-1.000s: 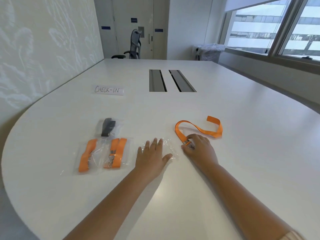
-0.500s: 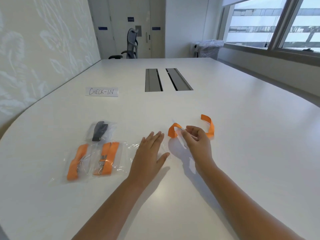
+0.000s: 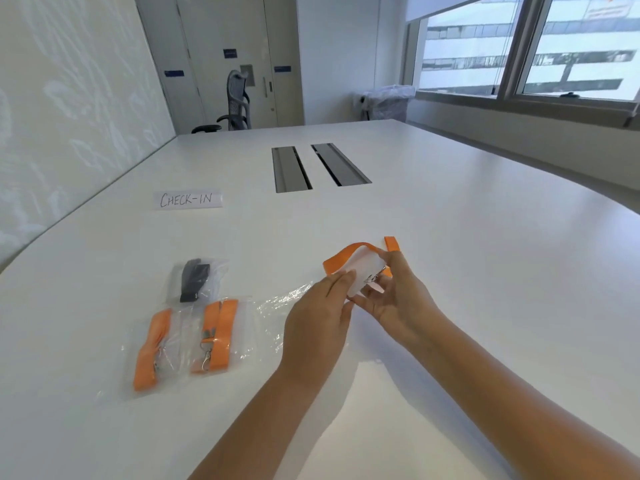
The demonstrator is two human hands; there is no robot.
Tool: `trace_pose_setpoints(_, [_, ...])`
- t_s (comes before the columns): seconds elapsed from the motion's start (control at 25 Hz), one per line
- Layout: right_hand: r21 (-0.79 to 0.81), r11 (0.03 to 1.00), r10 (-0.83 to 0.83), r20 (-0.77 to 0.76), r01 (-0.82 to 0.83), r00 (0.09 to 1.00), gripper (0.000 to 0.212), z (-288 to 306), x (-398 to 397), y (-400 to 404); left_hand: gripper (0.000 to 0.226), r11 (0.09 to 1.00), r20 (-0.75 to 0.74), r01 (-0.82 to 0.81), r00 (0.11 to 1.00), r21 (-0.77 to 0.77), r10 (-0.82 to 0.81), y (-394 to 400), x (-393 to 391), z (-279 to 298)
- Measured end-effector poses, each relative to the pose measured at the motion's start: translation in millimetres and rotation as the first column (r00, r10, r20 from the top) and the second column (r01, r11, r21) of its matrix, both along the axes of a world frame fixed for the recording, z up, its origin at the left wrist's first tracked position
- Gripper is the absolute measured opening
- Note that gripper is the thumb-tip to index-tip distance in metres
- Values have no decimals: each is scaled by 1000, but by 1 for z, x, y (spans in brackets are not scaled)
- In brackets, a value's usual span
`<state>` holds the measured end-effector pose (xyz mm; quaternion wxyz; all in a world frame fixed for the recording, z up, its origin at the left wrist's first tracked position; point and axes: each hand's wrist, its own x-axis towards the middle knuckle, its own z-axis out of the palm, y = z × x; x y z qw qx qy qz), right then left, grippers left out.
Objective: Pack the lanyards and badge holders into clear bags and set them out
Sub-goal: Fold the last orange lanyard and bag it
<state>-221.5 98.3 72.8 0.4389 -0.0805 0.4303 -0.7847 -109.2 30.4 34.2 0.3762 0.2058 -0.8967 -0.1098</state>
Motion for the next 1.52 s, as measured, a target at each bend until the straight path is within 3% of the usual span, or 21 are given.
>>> trace_pose_setpoints(0.16, [-6,999,40,-245,-43,969,30,7,1,2,44,998,-53,-60,997,-24,59,3,3,11])
trace_pose_setpoints(0.28, [0,998,62,-335,-66,940,24,11,0,8,39,1000,-25,-23,999,19,23,4,6,17])
trace_pose_setpoints(0.52, [43,991,129,-119,-125,985,23,15,0,14,37,1000,23,9,1000,-8,-9,1,13,19])
trace_pose_setpoints(0.68, [20,976,218,-122,-217,968,26,13,3,14,42,997,-58,-14,998,71,18,1,13,20])
trace_pose_setpoints(0.8, [3,958,286,-143,-288,948,25,8,9,11,27,990,-166,-75,982,119,94,-4,18,21])
trace_pose_setpoints(0.92, [-31,968,248,-87,-251,965,21,5,7,11,19,958,-136,-142,974,250,179,-7,17,19])
trace_pose_setpoints(1.0, [-49,979,194,-91,-199,977,36,4,5,10,18,886,-129,-93,977,453,168,-8,15,17])
trace_pose_setpoints(1.08, [-82,990,110,-98,-118,989,52,2,1,8,16,722,-230,35,958,691,174,-14,14,20])
trace_pose_setpoints(1.16, [-105,994,25,-153,-41,988,46,0,-4,7,15,550,-353,170,903,817,246,-20,18,22])
trace_pose_setpoints(1.36, [-130,990,-67,-157,47,985,34,-5,-7,9,14,264,-537,469,770,843,344,-23,25,28])
trace_pose_setpoints(1.52, [-81,991,-117,-185,104,976,28,-7,-11,8,16,166,-593,575,727,801,345,-23,24,29])
